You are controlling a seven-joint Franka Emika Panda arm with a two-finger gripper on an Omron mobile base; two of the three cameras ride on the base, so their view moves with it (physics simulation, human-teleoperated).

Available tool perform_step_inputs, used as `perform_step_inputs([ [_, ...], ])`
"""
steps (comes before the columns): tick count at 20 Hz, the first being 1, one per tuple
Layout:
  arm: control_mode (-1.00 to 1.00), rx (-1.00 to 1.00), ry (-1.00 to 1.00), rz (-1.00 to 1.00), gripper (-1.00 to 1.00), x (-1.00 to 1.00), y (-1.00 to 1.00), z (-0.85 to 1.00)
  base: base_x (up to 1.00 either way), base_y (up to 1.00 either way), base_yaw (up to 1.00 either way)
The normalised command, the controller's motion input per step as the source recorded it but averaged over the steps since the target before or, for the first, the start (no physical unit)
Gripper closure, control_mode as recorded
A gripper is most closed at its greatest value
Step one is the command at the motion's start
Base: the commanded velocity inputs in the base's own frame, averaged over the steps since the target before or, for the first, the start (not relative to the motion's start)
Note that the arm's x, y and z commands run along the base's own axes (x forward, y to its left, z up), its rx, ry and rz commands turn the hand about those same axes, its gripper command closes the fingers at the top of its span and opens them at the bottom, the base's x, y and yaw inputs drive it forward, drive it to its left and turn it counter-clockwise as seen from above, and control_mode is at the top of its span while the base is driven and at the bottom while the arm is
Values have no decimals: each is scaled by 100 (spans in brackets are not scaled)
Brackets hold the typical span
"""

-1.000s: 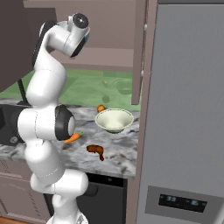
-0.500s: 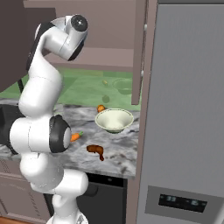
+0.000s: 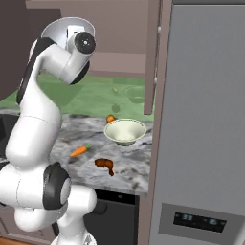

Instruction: Pick both bowls and place them on the counter. Then place the chicken drumstick in one bowl and place the carrot in the other bowl.

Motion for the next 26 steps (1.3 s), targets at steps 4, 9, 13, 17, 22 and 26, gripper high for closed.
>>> perform_step_inputs([
  [4, -100, 0, -3, 0, 100, -98, -19, -1, 0, 0, 0],
  [9, -100, 0, -2, 0, 100, -100, -20, -18, 0, 0, 0],
  [13, -100, 0, 0, 0, 100, -99, -19, -37, 0, 0, 0],
  [17, -100, 0, 1, 0, 100, -90, -14, -48, 0, 0, 0],
  [22, -100, -4, 17, 0, 100, -50, 0, -77, 0, 0, 0],
  [26, -100, -5, 25, 0, 100, -25, 1, -87, 0, 0, 0],
])
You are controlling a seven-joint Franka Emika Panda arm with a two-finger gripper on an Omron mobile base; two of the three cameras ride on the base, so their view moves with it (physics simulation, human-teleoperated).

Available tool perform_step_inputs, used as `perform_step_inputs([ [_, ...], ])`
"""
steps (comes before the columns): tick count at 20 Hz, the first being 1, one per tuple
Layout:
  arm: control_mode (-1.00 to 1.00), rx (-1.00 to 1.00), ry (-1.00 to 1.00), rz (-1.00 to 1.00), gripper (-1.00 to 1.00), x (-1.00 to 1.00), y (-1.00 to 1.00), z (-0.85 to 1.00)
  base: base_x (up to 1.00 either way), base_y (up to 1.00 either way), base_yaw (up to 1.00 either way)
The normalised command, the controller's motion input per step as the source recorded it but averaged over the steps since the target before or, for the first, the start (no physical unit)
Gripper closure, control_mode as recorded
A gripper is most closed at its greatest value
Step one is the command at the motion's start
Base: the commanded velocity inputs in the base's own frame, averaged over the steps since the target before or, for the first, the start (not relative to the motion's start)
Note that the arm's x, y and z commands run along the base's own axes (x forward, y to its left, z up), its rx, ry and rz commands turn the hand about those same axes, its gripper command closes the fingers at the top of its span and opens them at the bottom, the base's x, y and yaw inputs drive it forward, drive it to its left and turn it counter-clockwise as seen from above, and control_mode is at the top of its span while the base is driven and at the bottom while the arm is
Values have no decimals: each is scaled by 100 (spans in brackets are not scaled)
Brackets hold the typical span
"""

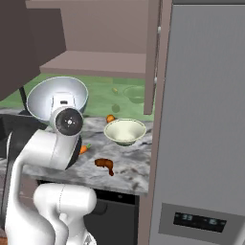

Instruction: Pick both bowls and place them on the counter. Then place the chicken drumstick in one bowl and place the carrot in the other bowl.

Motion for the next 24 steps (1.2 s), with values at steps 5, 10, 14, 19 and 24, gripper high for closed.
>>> perform_step_inputs([
  [5, -100, -5, 26, 0, 100, -1, 21, -81, 0, 0, 0],
  [10, -100, 0, 20, 0, 100, 15, 41, -70, 0, 0, 0],
  [14, -100, 0, 9, 0, 100, 29, 52, -67, 0, 0, 0],
  [19, -100, 5, -1, 6, 100, 33, 22, -43, 0, 0, 0],
  [24, -100, 7, -3, 10, 100, 41, 19, -39, 0, 0, 0],
])
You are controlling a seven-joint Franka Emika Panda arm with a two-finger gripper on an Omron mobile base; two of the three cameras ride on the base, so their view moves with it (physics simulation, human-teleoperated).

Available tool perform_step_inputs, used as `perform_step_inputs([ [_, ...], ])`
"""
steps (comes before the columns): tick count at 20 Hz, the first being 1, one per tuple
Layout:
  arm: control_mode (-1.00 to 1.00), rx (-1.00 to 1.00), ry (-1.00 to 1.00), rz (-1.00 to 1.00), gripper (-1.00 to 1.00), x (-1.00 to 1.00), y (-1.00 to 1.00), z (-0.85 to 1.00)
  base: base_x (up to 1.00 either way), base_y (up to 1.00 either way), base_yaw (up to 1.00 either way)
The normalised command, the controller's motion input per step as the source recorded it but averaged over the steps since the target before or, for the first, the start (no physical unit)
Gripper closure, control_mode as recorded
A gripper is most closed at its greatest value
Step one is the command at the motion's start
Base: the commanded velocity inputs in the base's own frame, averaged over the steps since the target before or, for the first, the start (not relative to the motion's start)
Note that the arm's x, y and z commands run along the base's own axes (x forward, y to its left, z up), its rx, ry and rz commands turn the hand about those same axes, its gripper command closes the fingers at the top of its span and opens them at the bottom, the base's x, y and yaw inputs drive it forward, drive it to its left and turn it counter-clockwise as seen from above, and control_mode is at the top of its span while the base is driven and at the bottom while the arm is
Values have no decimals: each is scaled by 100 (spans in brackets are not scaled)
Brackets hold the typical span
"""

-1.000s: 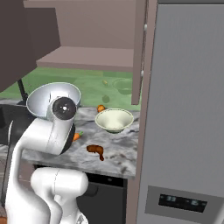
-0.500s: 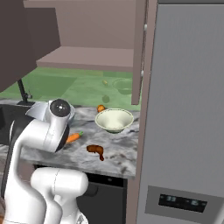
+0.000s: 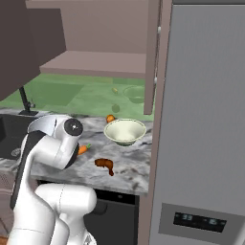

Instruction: Pick both bowls and place them on the counter. Then place the chicken drumstick in one bowl and place the carrot in the other bowl.

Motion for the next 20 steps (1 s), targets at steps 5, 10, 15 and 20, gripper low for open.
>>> perform_step_inputs([
  [5, -100, 2, 3, 7, 100, 37, 23, -27, 0, 0, 0],
  [10, -100, 0, 3, 8, 100, 20, 22, -33, 0, 0, 0],
  [15, -100, 0, 1, 10, 100, 9, 19, -48, 0, 0, 0],
  [20, -100, 0, 0, 8, 100, 1, 13, -52, 0, 0, 0],
])
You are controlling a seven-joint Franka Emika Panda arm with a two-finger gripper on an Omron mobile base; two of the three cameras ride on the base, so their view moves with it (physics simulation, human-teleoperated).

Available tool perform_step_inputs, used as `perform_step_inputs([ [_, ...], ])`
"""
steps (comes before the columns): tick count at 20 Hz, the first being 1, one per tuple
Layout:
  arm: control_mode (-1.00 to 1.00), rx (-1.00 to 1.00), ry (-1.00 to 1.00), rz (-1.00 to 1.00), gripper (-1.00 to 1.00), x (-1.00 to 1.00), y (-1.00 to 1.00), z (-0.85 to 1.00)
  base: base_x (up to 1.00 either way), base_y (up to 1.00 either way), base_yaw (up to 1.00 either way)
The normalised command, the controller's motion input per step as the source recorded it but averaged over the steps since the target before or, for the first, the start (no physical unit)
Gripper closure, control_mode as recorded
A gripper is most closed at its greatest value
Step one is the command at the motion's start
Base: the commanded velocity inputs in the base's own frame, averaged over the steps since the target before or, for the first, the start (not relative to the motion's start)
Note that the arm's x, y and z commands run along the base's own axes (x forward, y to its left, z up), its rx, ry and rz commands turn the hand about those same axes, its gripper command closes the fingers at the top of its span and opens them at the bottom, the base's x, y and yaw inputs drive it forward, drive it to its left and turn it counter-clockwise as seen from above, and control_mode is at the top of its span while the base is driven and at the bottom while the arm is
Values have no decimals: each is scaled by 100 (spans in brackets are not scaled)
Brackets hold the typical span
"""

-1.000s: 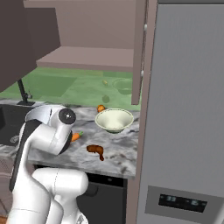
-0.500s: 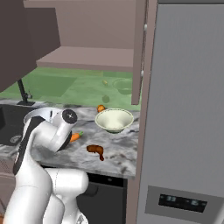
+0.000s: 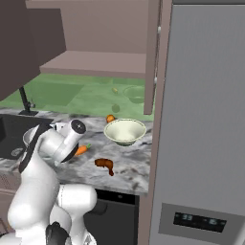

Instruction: Pick both bowls and place them on the counter. Then place the chicken drumstick in one bowl and place the carrot in the other bowl.

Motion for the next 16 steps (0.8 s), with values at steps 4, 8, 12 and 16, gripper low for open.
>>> perform_step_inputs([
  [4, -100, 0, 0, 1, 100, 0, 3, -38, 0, 0, 0],
  [8, -100, 0, 0, 0, 100, 0, 6, -33, 0, 0, 0],
  [12, -100, 0, 0, 0, 100, 0, 11, -32, 0, 0, 0],
  [16, -100, 0, 0, 0, 100, 0, 14, -33, 0, 0, 0],
])
